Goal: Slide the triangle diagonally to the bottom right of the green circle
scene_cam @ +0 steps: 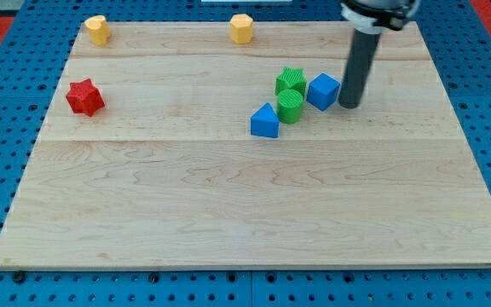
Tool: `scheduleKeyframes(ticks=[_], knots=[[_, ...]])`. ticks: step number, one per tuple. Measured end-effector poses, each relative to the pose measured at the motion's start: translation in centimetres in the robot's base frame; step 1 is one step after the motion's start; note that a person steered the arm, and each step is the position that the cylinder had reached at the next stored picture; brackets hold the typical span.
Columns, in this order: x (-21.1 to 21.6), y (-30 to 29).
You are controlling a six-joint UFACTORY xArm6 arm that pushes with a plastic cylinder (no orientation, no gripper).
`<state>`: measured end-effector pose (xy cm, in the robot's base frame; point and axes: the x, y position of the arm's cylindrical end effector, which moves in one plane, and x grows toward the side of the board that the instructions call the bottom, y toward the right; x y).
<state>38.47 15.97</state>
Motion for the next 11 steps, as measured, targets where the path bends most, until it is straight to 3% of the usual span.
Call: scheduleKeyframes(ticks=[1, 2, 3, 4, 5, 7, 9, 10, 11], knots=[[8.8, -2.4], [11.5, -15.6], [9.9, -26.0], [4.3, -26.7], [2.0, -23.9], [2.4, -12.7], [8.1, -1.1], [11.3, 1.0], [14.5, -2.4]])
